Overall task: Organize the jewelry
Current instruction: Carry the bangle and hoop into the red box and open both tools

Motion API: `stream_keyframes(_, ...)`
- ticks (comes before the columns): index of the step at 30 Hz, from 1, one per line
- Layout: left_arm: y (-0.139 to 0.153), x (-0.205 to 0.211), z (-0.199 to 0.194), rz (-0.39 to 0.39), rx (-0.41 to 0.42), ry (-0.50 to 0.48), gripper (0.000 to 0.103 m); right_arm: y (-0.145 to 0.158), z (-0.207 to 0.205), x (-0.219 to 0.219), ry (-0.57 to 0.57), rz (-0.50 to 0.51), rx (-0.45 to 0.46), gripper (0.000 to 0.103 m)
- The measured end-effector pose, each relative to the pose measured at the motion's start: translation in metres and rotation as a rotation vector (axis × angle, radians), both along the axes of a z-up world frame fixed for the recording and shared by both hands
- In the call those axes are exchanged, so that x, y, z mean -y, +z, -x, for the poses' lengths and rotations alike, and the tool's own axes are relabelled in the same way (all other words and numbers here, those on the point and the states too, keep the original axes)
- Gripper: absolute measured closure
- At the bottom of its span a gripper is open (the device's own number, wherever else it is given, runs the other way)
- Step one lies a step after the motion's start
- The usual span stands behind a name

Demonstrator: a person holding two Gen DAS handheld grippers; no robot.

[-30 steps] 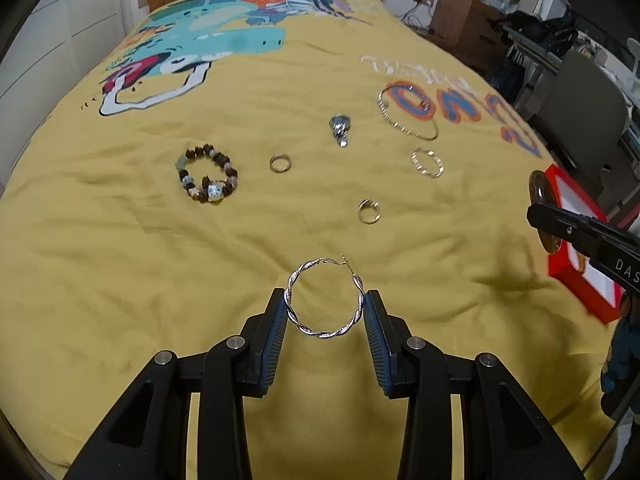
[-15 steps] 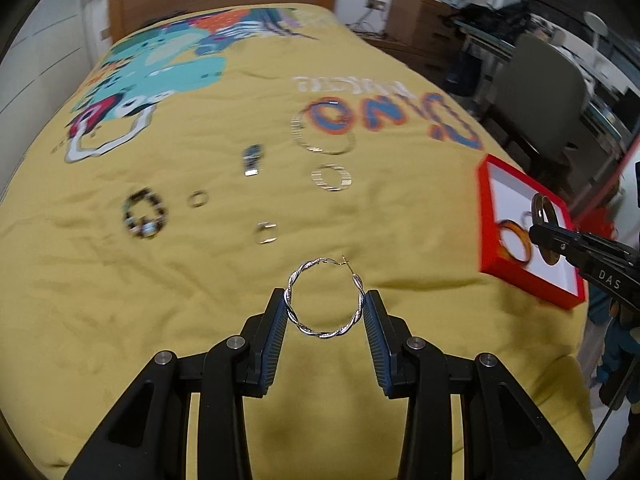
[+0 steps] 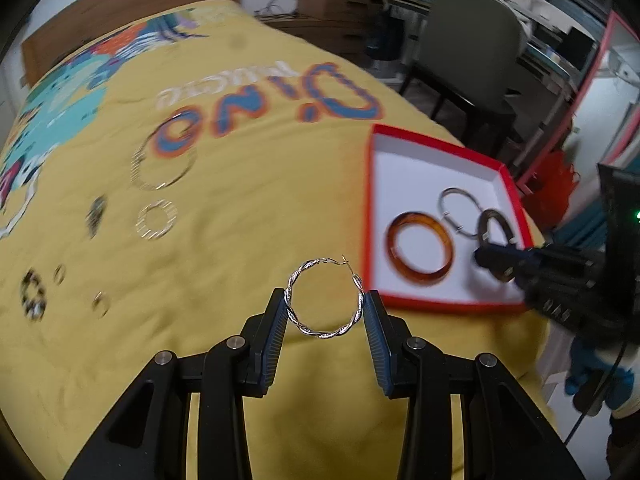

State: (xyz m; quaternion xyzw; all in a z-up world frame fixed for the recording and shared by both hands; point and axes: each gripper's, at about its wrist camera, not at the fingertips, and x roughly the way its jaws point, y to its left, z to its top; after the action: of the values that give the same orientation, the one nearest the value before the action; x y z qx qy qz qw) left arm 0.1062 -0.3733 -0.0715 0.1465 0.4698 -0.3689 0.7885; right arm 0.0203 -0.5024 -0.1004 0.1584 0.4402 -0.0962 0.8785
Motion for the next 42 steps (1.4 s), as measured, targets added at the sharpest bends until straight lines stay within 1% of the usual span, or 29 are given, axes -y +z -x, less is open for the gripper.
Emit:
stream_keyframes(2, -0.002, 0.018, 0.001, -0.003, -0.004, -0.029, 0.065, -0.006, 0.002, 0.007, -0.001, -0.006, -0.015, 0.095)
stream_keyframes(7, -0.015, 0.063, 0.010, -0.040, -0.012, -0.095, 0.065, -0.020, 0.011, 0.024, -0.003, -0.030, -0.041, 0.095)
stream_keyframes(10, -0.024, 0.080, 0.013, -0.066, -0.023, -0.116, 0.065, -0.023, 0.015, 0.031, 0.008, -0.053, -0.033, 0.095)
stream_keyframes(13, -0.033, 0.092, 0.014, -0.088, -0.039, -0.131, 0.065, -0.023, 0.016, 0.030, 0.022, -0.045, -0.033, 0.092)
stream_keyframes(17, -0.042, 0.098, 0.016, -0.118, -0.047, -0.129, 0.064, -0.020, 0.019, 0.034, 0.012, -0.044, -0.016, 0.092)
stream_keyframes(22, -0.042, 0.091, 0.016, -0.125, -0.049, -0.114, 0.064, -0.016, 0.026, 0.038, -0.004, -0.042, 0.003, 0.086)
stream_keyframes(23, -0.040, 0.089, 0.017, -0.122, -0.046, -0.113, 0.062, -0.014, 0.027, 0.038, -0.005, -0.042, 0.008, 0.085)
stream_keyframes(24, -0.038, 0.088, 0.018, -0.118, -0.044, -0.114, 0.058, -0.012, 0.028, 0.037, -0.005, -0.042, 0.014, 0.079)
stream_keyframes(25, -0.035, 0.086, 0.019, -0.114, -0.040, -0.116, 0.057, -0.010, 0.028, 0.035, -0.004, -0.040, 0.019, 0.075)
stream_keyframes(31, -0.014, 0.065, 0.020, -0.082, -0.009, -0.104, 0.052, 0.010, 0.027, 0.020, -0.021, -0.021, 0.048, 0.074)
stream_keyframes(34, -0.006, 0.046, 0.013, -0.070, 0.004, -0.063, 0.051, 0.021, 0.031, 0.007, -0.093, -0.022, 0.066, 0.074)
stream_keyframes(36, -0.001, 0.031, 0.004, -0.066, 0.016, -0.016, 0.048, 0.026, 0.034, -0.002, -0.150, -0.024, 0.083, 0.074)
stream_keyframes(38, 0.008, 0.018, -0.008, -0.069, 0.036, 0.030, 0.047, 0.031, 0.041, -0.011, -0.225, -0.039, 0.110, 0.074)
stream_keyframes(40, 0.022, 0.007, -0.020, -0.064, 0.067, 0.060, 0.047, 0.036, 0.049, -0.019, -0.312, -0.054, 0.137, 0.074)
stream_keyframes(42, 0.039, -0.001, -0.025, -0.049, 0.101, 0.062, 0.044, 0.040, 0.053, -0.027, -0.352, -0.070, 0.159, 0.074)
